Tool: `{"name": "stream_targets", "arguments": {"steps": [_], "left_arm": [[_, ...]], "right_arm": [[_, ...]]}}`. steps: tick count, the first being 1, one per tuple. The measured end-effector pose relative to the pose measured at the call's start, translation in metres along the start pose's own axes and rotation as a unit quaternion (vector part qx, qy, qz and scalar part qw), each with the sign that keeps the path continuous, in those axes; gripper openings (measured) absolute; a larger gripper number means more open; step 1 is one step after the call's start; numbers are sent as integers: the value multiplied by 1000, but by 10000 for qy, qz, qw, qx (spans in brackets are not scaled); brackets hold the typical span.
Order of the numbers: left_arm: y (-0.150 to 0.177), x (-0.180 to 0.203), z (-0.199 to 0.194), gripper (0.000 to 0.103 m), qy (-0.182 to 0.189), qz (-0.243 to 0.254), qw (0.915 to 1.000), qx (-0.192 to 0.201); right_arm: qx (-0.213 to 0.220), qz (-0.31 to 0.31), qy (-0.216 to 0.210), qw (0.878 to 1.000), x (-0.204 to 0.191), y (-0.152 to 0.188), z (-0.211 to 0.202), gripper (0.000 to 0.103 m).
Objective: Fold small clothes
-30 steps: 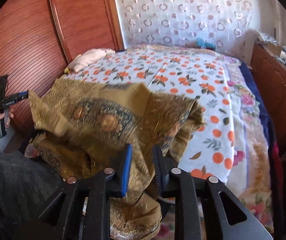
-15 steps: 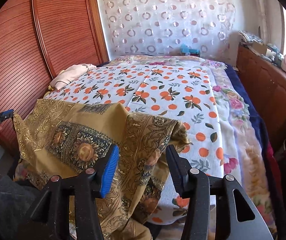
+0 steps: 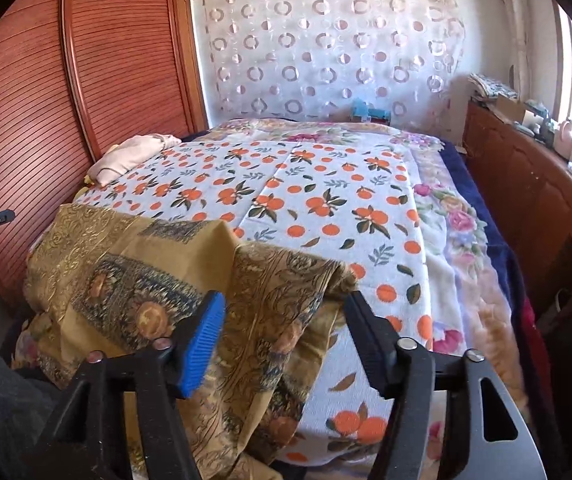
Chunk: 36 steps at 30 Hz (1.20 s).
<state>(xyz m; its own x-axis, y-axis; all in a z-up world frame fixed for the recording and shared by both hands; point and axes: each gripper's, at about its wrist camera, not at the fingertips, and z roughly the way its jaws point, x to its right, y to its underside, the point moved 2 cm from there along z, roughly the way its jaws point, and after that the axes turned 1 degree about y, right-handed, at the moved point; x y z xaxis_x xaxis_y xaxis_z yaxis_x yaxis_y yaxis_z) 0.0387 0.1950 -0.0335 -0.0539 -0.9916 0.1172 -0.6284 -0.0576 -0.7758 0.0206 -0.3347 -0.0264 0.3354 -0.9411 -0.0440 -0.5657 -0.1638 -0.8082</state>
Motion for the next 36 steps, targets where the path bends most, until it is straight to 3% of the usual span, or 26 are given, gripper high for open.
{"name": "stream_targets", "arguments": {"steps": [6, 17, 26, 31, 34, 36], "left_arm": [[-16, 20, 42, 83, 359, 102, 9993, -79], [-11, 38, 122, 84, 458, 225, 9943, -941], [-5, 38, 134, 83, 528, 198, 9923, -1106], [-8, 36, 132, 65, 962, 13, 9907, -960], [-9, 33, 134, 57, 963, -68, 9909, -939], [-10, 32, 134, 55, 962, -101, 9909, -940]], "right_arm": [[21, 72, 23, 10000, 4, -12, 28, 69], [-298, -117, 599, 9977, 10, -16, 97, 70], [-654, 285, 258, 9971, 18, -14, 124, 71], [-610, 431, 139, 9971, 27, -8, 116, 71], [-630, 397, 61, 9972, 23, -1, 110, 70], [-657, 331, 86, 9973, 19, 1, 107, 63]]}}
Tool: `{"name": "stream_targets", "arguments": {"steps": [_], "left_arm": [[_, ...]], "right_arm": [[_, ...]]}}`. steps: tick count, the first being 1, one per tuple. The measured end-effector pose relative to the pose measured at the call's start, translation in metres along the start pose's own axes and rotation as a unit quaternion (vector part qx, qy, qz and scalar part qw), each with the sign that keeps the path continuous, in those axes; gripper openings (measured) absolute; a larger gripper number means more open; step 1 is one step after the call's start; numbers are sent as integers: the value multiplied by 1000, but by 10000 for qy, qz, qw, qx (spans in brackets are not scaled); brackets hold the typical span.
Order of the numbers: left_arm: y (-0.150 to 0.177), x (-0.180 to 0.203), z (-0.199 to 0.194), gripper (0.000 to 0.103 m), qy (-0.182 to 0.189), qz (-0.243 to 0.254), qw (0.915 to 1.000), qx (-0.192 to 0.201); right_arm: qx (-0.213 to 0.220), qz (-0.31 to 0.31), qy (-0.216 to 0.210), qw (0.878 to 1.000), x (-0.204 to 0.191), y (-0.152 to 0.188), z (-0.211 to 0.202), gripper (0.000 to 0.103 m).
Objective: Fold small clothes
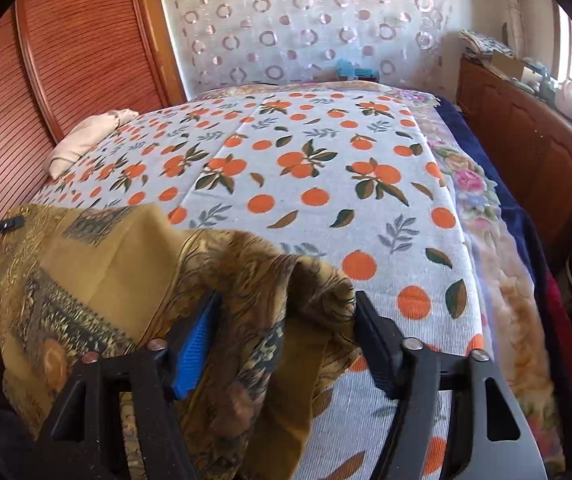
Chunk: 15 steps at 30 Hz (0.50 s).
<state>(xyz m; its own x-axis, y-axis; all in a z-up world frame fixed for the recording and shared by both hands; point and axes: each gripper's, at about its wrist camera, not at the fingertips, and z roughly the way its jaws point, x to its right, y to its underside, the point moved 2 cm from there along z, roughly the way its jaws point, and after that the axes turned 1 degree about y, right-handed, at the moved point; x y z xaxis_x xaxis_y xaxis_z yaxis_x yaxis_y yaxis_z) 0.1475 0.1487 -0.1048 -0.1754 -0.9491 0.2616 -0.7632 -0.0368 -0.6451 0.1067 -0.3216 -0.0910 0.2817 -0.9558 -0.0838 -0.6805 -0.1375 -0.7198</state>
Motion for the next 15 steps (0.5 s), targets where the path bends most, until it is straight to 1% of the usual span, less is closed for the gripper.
{"name": "stream_targets", "arguments": {"steps": [1, 2, 4, 5, 7, 9, 11, 12, 13, 14, 15], "left_arm": [[-1, 0, 0, 55, 2, -3, 10000, -6], [-1, 0, 1, 55, -5, 0, 10000, -15], [-2, 0, 3, 55, -47, 3, 10000, -32], [-4, -1, 4, 55, -75, -4, 10000, -38], [-6, -3, 6, 55, -130, -28, 9999, -22], [-8, -3, 9, 55, -181, -19, 9998, -35], [-9, 1, 11, 55, -295, 87, 9995, -61], [-9, 3, 11, 54, -368, 169, 9992, -69], [-7, 6, 11, 48, -432, 280, 9987, -63], [-6, 7, 10, 32, -373, 314, 9988, -45], [-5, 8, 8, 19, -136, 259, 9996, -60]], "right_arm": [[-17, -44, 69, 10000, -2, 1, -1, 58], [-22, -49, 60, 10000, -2, 1, -2, 56], [-32, -21, 1, 10000, -3, 1, -4, 44], [-43, -24, -26, 10000, -4, 1, -5, 41], [-71, -52, -107, 9999, -6, 1, -5, 27], [-100, -133, -138, 9998, -12, 1, -4, 21], [-111, -208, -105, 9997, -16, 0, -2, 18], [-115, -212, -121, 9996, -17, 0, -2, 16], [-100, -196, -148, 9996, -17, 0, -2, 14], [-65, -187, -176, 9997, -17, 0, -3, 13], [-90, -195, -147, 9997, -17, 1, -5, 12]]}}
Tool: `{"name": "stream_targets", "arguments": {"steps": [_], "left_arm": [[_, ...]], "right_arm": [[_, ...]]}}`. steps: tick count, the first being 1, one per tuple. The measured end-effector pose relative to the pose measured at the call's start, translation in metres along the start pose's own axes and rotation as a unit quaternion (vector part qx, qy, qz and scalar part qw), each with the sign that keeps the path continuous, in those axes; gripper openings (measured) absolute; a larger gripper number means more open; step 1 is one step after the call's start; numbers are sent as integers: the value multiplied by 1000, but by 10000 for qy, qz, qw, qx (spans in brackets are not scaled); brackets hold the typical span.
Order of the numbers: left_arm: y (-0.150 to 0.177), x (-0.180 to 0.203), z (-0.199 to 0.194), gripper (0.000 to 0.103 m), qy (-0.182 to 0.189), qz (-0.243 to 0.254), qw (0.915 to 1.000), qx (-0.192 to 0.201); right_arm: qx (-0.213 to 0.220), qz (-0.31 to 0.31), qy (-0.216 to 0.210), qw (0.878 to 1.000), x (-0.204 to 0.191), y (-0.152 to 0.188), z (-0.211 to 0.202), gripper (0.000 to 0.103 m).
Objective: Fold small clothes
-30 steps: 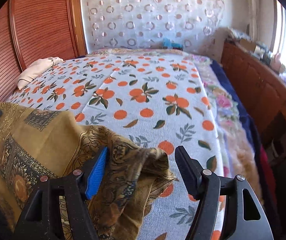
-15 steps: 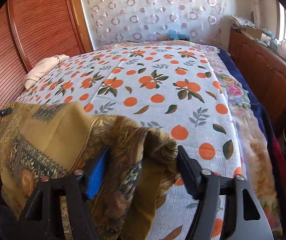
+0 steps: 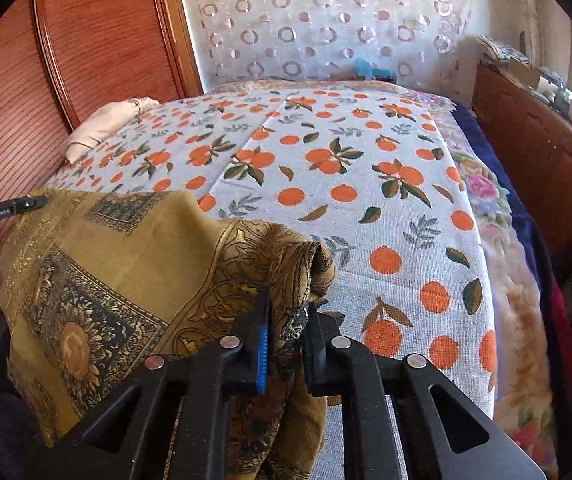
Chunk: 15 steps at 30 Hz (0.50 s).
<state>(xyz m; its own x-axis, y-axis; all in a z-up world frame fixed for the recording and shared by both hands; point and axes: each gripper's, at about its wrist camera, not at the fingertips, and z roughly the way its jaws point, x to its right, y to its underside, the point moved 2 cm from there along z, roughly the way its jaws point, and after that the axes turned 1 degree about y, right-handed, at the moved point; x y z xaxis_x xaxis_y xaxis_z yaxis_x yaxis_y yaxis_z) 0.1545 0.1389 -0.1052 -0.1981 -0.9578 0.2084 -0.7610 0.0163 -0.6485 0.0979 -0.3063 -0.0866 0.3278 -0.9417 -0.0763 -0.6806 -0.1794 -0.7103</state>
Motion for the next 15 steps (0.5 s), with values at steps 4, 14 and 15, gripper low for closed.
{"name": "stream_targets", "arguments": {"steps": [4, 14, 15], "left_arm": [[4, 11, -20, 12, 86, 77, 9997, 205], [-17, 59, -140, 10, 641, 475, 9863, 1444], [-21, 63, -151, 10, 684, 537, 9841, 1548]], "right_arm": [[276, 99, -69, 9995, -1, 2, -18, 11], [1409, -106, -21, 9900, -23, -19, -126, 10], [1548, -211, 28, 9877, -27, -24, -141, 10]]}}
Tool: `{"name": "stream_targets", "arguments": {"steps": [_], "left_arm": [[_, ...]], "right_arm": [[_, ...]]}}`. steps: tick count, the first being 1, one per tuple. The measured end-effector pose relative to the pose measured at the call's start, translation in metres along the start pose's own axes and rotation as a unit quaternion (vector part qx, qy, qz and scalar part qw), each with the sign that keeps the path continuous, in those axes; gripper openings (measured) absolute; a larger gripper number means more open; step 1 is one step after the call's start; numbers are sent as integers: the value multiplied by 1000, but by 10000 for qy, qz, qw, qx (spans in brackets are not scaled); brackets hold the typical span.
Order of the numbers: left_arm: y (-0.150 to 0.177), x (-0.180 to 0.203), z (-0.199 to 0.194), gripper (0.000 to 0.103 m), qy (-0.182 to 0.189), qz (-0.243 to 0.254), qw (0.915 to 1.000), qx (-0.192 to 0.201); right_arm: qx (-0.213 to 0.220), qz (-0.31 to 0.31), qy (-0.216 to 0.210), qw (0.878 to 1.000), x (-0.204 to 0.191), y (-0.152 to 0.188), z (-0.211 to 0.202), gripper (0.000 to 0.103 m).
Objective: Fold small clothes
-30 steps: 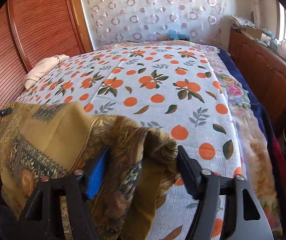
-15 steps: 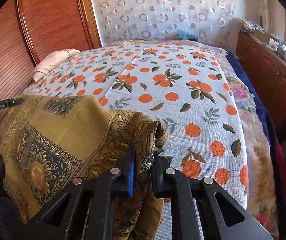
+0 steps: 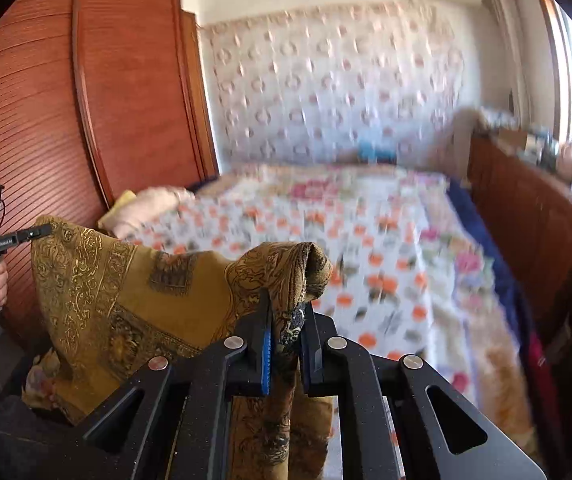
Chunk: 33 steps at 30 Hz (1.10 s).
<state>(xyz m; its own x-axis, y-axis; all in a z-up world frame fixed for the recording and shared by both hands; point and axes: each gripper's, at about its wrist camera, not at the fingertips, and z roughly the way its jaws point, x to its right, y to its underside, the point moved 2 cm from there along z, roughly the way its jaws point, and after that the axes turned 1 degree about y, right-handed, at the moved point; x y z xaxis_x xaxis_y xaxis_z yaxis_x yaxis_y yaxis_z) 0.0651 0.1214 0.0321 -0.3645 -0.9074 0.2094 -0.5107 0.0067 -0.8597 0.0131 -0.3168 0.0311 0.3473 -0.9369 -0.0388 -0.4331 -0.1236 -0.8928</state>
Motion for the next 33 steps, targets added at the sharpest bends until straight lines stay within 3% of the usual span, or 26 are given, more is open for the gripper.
{"name": "stream_targets", "arguments": {"steps": [7, 12, 16, 19, 22, 28, 31, 33], "left_arm": [[-71, 35, -73, 10, 282, 473, 9932, 1027], [-130, 47, -105, 10, 78, 861, 9828, 1629], [-182, 45, -92, 10, -205, 1007, 9772, 1859], [-213, 32, -45, 10, -669, 999, 9779, 1711], [-215, 11, 19, 10, -795, 930, 9833, 1348], [-176, -46, 201, 10, -971, 710, 9926, 186], [-153, -63, 281, 10, -1084, 688, 9911, -340], [-147, -59, 311, 10, -1125, 785, 9891, -534]], "right_arm": [[991, -567, 216, 9932, -13, -67, -93, 10], [1595, -1117, 618, 9789, -17, -126, -144, 10], [1822, -1324, 879, 9703, -10, -175, -149, 10], [1665, -1299, 982, 9725, 3, -204, -115, 10], [1253, -1184, 989, 9801, 15, -213, -45, 10], [271, -858, 896, 9919, 41, -186, 120, 10], [-278, -653, 958, 9929, 55, -163, 200, 10], [-558, -598, 1016, 9915, 61, -152, 240, 10]]}}
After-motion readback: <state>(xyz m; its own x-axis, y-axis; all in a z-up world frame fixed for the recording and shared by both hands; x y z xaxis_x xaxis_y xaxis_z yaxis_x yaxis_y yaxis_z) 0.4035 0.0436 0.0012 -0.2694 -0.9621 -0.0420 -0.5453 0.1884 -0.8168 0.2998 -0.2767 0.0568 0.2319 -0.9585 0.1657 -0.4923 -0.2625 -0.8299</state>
